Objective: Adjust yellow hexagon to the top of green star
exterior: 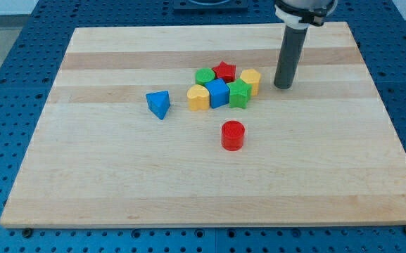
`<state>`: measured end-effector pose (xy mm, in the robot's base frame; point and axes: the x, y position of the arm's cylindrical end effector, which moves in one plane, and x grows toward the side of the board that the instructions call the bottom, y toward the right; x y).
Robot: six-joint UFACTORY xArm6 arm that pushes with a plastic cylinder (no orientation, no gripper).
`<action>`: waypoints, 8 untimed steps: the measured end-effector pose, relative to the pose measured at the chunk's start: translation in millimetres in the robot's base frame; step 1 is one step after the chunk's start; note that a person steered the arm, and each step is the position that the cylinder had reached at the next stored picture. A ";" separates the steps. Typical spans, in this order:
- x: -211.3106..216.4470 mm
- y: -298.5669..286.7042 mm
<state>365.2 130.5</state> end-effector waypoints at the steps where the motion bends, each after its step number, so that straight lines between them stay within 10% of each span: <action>1: -6.7 -1.1; 8: 1.2 -37.1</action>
<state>366.4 93.4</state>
